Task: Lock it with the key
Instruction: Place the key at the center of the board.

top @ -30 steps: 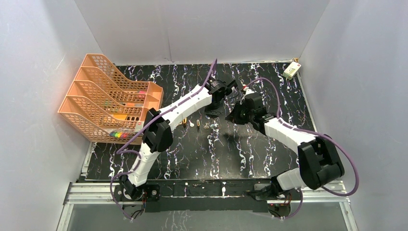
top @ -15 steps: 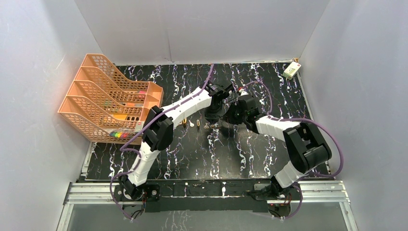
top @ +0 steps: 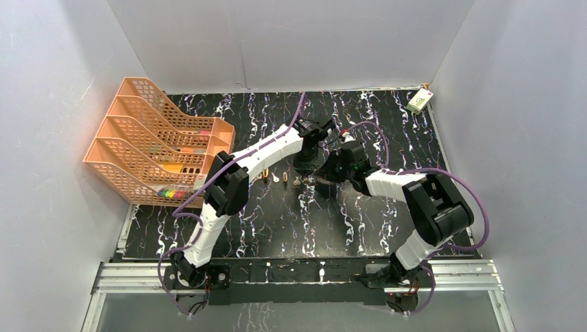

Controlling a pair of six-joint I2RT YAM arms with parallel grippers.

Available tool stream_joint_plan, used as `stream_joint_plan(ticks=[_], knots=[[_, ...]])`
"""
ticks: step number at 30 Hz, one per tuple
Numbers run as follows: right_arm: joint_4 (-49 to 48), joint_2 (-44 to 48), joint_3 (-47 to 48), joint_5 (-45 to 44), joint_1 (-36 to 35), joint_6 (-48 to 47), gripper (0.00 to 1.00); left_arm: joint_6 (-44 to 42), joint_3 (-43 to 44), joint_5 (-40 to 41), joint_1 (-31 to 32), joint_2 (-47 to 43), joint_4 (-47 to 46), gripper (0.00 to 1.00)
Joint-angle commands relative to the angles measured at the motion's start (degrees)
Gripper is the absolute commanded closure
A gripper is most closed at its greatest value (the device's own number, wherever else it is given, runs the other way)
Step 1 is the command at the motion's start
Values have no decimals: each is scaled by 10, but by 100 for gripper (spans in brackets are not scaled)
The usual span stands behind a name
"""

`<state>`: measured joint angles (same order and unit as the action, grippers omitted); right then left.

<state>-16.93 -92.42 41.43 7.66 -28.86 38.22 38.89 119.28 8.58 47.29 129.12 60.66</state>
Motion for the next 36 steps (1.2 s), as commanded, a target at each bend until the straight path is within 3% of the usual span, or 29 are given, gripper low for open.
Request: stream_joint_plan(ticks=[1, 12, 17, 24, 33, 36], knots=[[-35, 2, -5, 3, -6, 8, 100, 5, -12, -1, -4, 1, 9, 100], [-35, 0, -9, 4, -9, 9, 95, 7, -26, 0, -8, 4, -1, 100], [-34, 0, -18, -1, -9, 16, 90, 7, -25, 0, -11, 4, -2, 94], [-33, -2, -23, 2, -9, 20, 76, 5, -18, -4, -12, 8, -2, 87], [-11, -12, -5, 9, -9, 16, 48, 2, -11, 5, -13, 0, -3, 67], [4, -9, 2, 0, -9, 10, 46, -1, -1, 7, -15, -5, 0, 63]])
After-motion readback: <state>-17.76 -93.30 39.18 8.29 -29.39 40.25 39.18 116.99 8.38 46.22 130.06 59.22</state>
